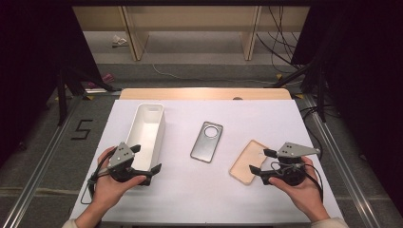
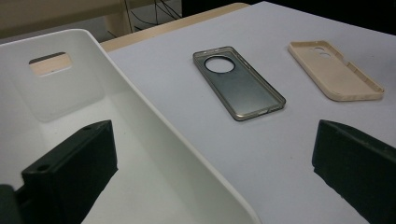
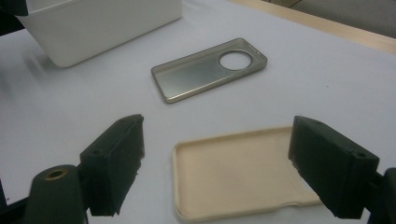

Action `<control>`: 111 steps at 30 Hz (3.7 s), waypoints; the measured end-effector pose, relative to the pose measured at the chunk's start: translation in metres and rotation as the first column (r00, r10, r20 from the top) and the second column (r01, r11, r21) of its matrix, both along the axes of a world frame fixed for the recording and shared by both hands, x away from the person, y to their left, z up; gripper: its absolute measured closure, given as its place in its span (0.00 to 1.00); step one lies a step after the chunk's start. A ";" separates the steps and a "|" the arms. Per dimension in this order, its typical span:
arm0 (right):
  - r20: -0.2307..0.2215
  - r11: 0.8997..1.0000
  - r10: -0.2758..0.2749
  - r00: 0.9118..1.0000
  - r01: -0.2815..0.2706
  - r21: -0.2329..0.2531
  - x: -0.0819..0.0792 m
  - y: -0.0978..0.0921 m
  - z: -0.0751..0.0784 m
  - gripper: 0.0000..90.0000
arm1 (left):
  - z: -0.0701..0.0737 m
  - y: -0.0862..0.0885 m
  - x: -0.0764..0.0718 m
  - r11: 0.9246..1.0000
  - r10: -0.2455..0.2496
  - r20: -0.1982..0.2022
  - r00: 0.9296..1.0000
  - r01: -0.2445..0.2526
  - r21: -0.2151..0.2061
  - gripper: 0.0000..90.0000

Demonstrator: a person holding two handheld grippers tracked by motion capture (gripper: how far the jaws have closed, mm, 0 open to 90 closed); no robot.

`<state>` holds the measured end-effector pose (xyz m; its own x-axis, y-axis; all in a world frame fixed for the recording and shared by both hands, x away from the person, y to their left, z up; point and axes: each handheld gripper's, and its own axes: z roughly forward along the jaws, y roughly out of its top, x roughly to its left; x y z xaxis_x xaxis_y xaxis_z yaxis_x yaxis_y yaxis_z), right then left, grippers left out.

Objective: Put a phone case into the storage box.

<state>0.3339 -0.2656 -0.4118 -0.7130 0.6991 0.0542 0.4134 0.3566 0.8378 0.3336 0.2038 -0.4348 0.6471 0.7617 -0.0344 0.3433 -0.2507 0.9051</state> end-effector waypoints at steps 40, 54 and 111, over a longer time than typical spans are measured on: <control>-0.223 0.927 0.123 0.967 -0.192 -0.322 0.090 0.161 -0.039 1.00 | -0.002 -0.003 0.002 1.000 -0.002 -0.008 1.000 0.002 0.004 0.00; -0.267 0.904 0.082 0.960 -0.184 -0.385 0.098 0.166 -0.053 1.00 | -0.002 -0.004 0.001 1.000 -0.011 -0.010 1.000 0.011 0.004 0.00; -0.175 0.531 0.394 0.902 -0.379 -0.758 0.091 0.192 -0.045 0.48 | -0.002 -0.005 0.001 1.000 -0.026 -0.010 1.000 0.026 0.003 0.00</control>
<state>0.4245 -0.0740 -0.4568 -0.9194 0.1305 -0.3711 0.0650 0.9808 0.1838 0.3349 0.1988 -0.4371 0.6660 0.7449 -0.0389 0.3461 -0.2623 0.9008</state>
